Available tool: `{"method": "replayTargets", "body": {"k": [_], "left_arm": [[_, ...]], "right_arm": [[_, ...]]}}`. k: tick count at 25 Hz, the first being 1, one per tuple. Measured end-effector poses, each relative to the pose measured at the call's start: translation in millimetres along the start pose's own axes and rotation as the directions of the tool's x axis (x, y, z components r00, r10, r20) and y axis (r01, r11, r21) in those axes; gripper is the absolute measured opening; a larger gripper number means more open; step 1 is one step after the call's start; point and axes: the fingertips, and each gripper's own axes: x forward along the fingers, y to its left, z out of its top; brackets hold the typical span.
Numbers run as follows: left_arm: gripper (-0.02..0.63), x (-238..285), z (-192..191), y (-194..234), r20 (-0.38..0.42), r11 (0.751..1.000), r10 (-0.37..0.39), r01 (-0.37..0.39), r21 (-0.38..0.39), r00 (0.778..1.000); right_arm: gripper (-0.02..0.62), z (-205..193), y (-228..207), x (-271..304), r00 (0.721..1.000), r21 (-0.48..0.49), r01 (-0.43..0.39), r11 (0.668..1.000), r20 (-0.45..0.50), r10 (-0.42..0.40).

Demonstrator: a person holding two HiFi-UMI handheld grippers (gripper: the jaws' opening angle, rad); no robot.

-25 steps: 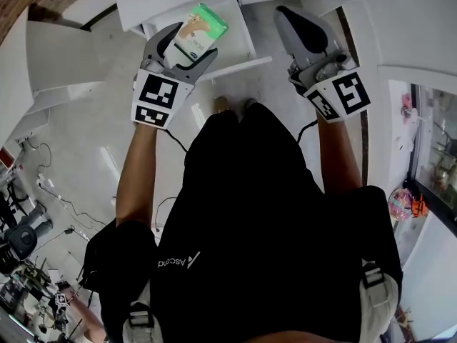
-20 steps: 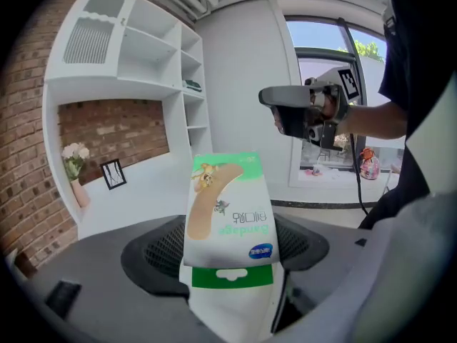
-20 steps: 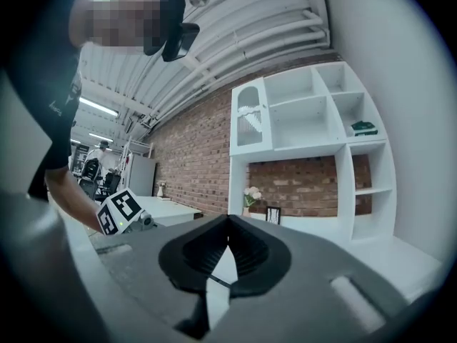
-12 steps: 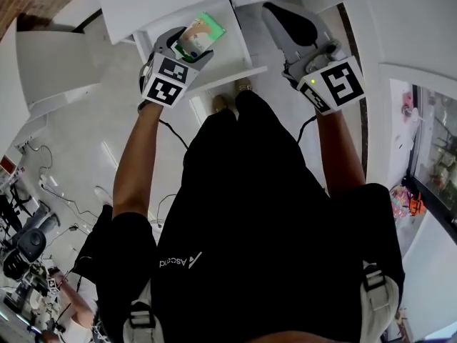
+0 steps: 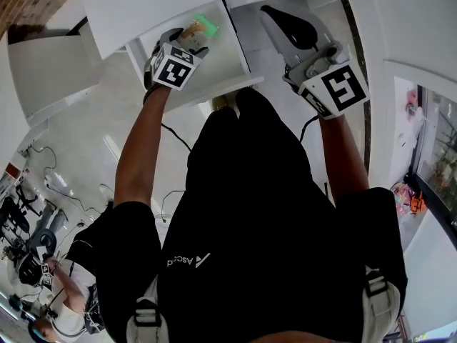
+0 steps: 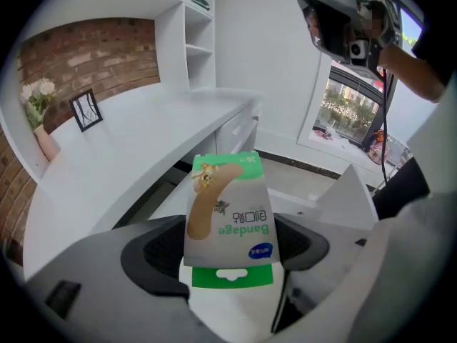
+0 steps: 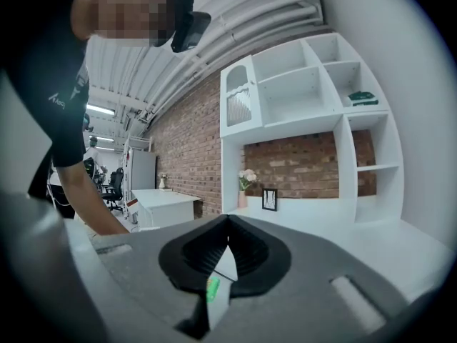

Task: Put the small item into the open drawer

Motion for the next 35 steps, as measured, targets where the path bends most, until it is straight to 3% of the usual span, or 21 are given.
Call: {"method": "replayTargets", "body": {"k": [6, 17, 25, 35], "left_arm": [[0.356, 54, -6, 15, -0.056, 0.998, 0.032, -0.035, -0.052, 0.998], [0.357, 117, -20, 33, -0.130, 0.990, 0.064, -0.080, -0.119, 0.989], [0.359, 141, -33, 39, -0.216, 0.992, 0.069, -0.089, -0.086, 0.974], [0.376, 151, -28, 41, -0.210, 0.990, 0.076, -0.098, -0.098, 0.975]], "right_arm": [[0.000, -19, -27, -3, 0.999, 0.026, 0.009, 1.000, -0.039, -0.008], [0.000, -39, -36, -7, 0.996, 0.073, 0.015, 0.997, -0.093, -0.009], [0.000, -52, -45, -17, 0.993, 0.091, 0.035, 0.995, -0.117, -0.024], [0.000, -65, -53, -29, 0.989, 0.107, 0.057, 0.993, -0.141, -0.042]]}}
